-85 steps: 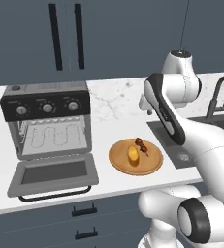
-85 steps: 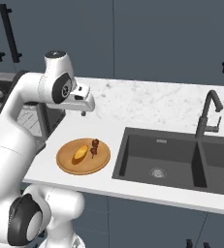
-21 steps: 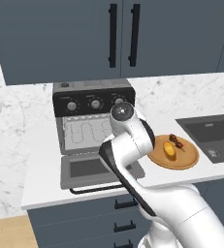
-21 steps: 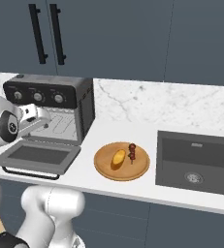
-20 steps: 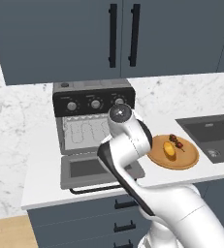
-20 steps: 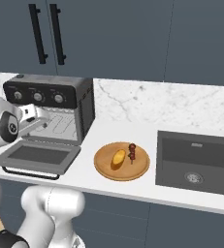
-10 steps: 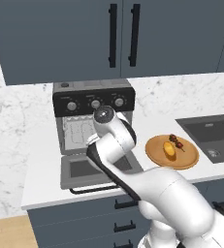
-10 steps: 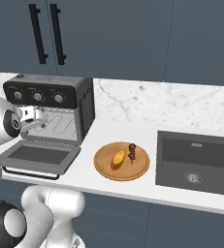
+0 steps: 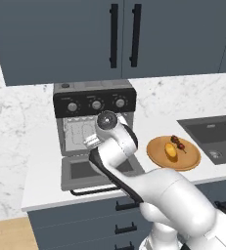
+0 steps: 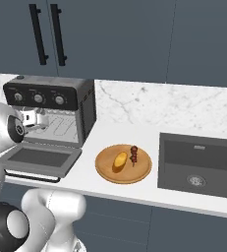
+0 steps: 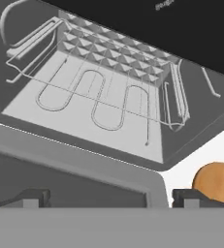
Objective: Pick up the kebab skewer and baguette bread, and place them inside the toaster oven. Close the toaster oven door and start by setting the timer.
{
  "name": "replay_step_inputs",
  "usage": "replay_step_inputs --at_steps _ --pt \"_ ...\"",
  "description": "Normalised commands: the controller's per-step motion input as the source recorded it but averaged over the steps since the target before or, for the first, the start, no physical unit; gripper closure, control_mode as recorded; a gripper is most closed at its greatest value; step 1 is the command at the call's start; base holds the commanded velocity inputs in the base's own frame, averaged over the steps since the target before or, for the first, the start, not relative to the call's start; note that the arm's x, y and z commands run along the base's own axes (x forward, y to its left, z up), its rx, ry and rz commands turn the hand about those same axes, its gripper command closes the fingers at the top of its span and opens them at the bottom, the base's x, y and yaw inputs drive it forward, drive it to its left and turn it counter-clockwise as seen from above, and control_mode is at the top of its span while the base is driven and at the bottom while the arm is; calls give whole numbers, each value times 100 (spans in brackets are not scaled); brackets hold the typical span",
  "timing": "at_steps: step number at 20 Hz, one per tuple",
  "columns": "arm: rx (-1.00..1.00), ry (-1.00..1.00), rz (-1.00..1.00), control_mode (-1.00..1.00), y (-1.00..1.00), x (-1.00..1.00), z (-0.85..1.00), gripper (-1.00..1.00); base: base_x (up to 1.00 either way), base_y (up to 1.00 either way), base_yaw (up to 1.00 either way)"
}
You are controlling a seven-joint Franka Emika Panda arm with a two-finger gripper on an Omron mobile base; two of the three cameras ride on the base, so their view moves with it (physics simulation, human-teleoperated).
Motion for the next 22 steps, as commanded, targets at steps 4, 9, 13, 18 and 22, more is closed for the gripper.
replay_step_inputs --at_steps 4,9,13,18,22 --pt "14 -23 0 -100 0 3 0 -100 0 0 0" --pt "15 -22 0 -100 0 0 5 -100 0 0 0" --pt "15 -14 0 -100 0 11 14 -100 0 0 0" --pt "14 -11 0 -100 3 19 19 -100 0 0 0" --pt "7 -5 -1 -100 30 20 12 -100 0 0 0"
